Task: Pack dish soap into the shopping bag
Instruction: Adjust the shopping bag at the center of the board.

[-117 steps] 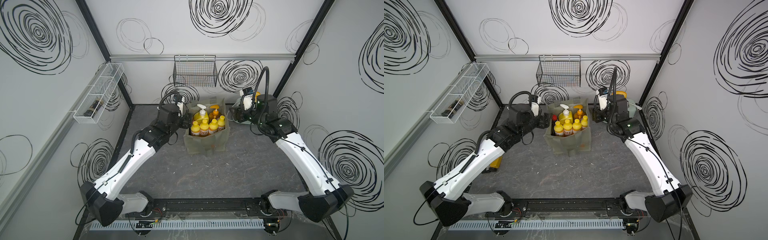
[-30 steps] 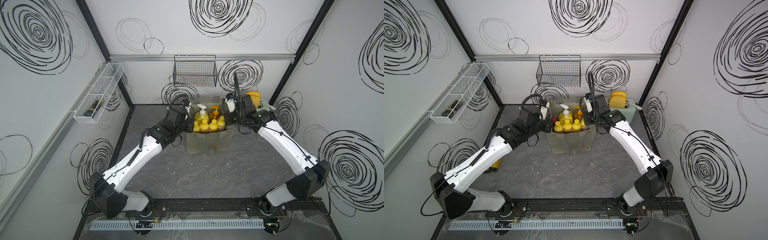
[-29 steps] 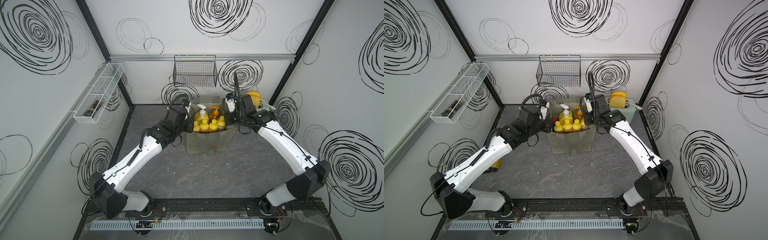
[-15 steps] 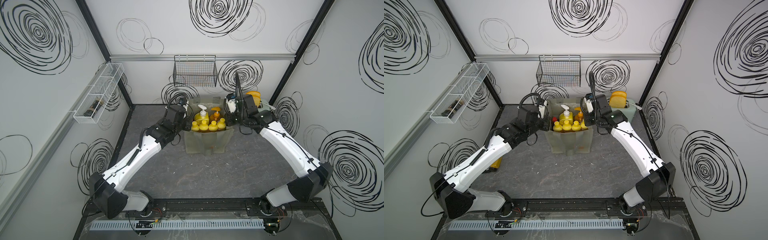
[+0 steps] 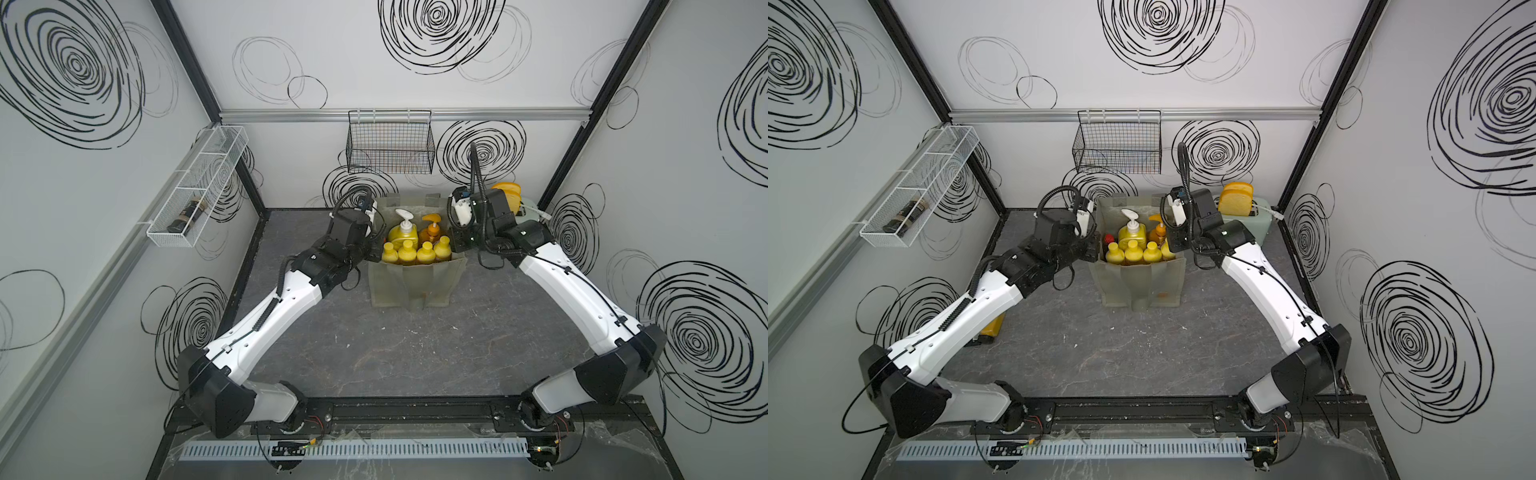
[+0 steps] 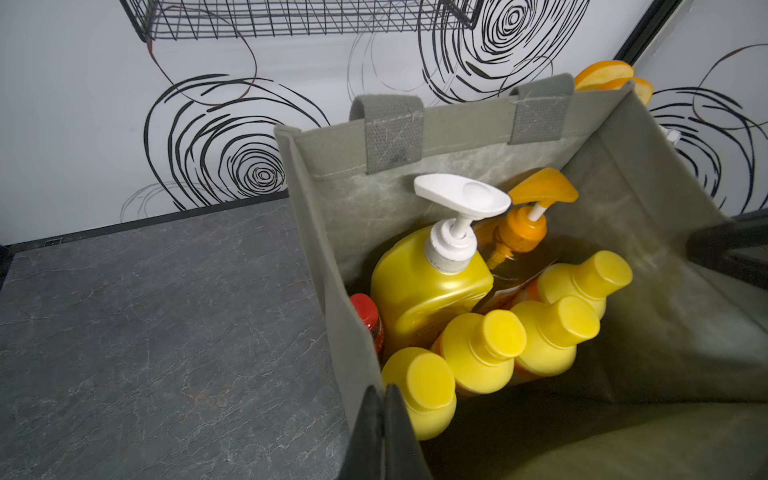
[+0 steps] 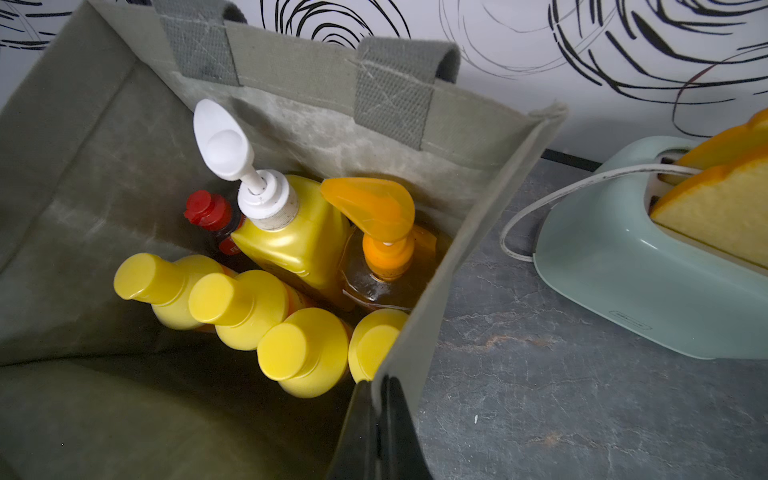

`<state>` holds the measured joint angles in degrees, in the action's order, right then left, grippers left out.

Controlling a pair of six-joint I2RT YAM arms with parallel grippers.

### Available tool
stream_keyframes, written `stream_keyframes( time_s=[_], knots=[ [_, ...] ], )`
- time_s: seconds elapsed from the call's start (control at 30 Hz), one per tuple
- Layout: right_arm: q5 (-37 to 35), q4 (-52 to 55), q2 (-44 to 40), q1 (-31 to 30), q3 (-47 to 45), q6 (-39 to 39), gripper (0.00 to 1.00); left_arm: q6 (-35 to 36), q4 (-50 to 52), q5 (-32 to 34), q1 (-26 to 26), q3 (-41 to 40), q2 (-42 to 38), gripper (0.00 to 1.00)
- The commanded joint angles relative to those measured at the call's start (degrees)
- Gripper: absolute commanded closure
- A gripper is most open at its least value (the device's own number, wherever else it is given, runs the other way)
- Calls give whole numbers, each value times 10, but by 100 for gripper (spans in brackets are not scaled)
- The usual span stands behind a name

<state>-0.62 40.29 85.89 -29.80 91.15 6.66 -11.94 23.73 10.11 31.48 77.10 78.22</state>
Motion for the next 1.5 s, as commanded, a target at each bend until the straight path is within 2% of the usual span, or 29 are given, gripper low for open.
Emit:
stream_keyframes(
  time_s=[0.0, 0.3, 0.57, 0.6, 0.7, 0.77, 0.83, 0.93, 1.13, 1.47],
  knots=[
    [21, -86, -36, -7, 49, 1, 100, 12, -128, -6, -4, 3, -36, 100],
    [19, -120, -63, -3, 33, 0, 100, 21, -183, 0, 11, -11, -56, 100],
    [24, -135, -61, 5, 32, -2, 100, 22, -159, 2, 9, -5, -52, 100],
    [23, -135, -61, 5, 31, -2, 95, 22, -154, 6, 9, -3, -49, 98],
    [21, -139, -63, 8, 26, -3, 68, 26, -159, 17, 10, -12, -49, 68],
    [21, -141, -66, 9, 24, -4, 54, 28, -166, 22, 13, -18, -56, 49],
    [21, -145, -70, 10, 19, -3, 46, 31, -170, 34, 19, -23, -64, 32],
    [21, -150, -79, 11, 11, -6, 39, 36, -181, 49, 24, -34, -82, 19],
    [14, -165, -104, 15, -12, -12, 25, 43, -214, 84, 25, -70, -125, 1],
    [-10, -232, -184, 44, -105, -23, 4, 53, -287, 145, 2, -161, -224, 1]
  ],
)
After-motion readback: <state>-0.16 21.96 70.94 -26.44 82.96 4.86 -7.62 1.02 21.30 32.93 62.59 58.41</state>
